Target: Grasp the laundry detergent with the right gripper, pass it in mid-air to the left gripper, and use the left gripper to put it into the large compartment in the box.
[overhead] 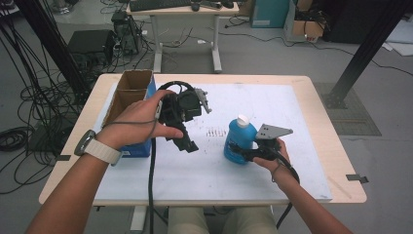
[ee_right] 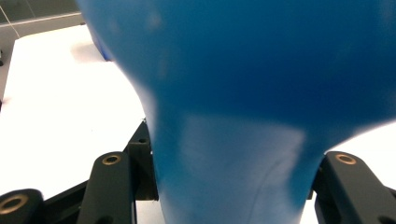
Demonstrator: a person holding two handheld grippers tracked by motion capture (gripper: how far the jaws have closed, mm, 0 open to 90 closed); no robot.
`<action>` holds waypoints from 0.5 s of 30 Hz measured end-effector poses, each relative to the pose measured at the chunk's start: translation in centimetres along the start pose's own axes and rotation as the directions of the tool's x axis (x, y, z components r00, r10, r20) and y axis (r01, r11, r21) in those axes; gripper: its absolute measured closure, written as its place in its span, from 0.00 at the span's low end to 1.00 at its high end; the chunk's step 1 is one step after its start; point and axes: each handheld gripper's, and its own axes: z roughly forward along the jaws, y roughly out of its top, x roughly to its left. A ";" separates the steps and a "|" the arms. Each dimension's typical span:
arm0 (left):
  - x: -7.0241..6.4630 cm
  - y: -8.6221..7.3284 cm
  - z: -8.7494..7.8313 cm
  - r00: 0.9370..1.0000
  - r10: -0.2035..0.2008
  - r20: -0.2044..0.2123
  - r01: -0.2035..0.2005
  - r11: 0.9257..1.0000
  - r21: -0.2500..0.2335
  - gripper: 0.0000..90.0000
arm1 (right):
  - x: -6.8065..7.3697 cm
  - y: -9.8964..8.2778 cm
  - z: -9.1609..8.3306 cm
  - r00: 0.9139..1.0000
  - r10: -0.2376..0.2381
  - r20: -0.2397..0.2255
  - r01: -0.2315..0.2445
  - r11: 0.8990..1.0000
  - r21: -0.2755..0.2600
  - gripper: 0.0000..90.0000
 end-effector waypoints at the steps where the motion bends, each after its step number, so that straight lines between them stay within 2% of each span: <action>1: 0.0 0.0 0.0 1.000 0.002 0.000 -0.002 1.000 -0.002 0.10 | 0.0 0.0 0.0 1.000 -0.001 -0.001 0.001 1.000 -0.002 0.49; 15: -0.1 0.0 -0.1 1.000 0.002 -0.003 -0.002 1.000 0.001 0.10 | 0.0 0.0 0.1 1.000 0.003 -0.004 -0.003 1.000 -0.003 0.48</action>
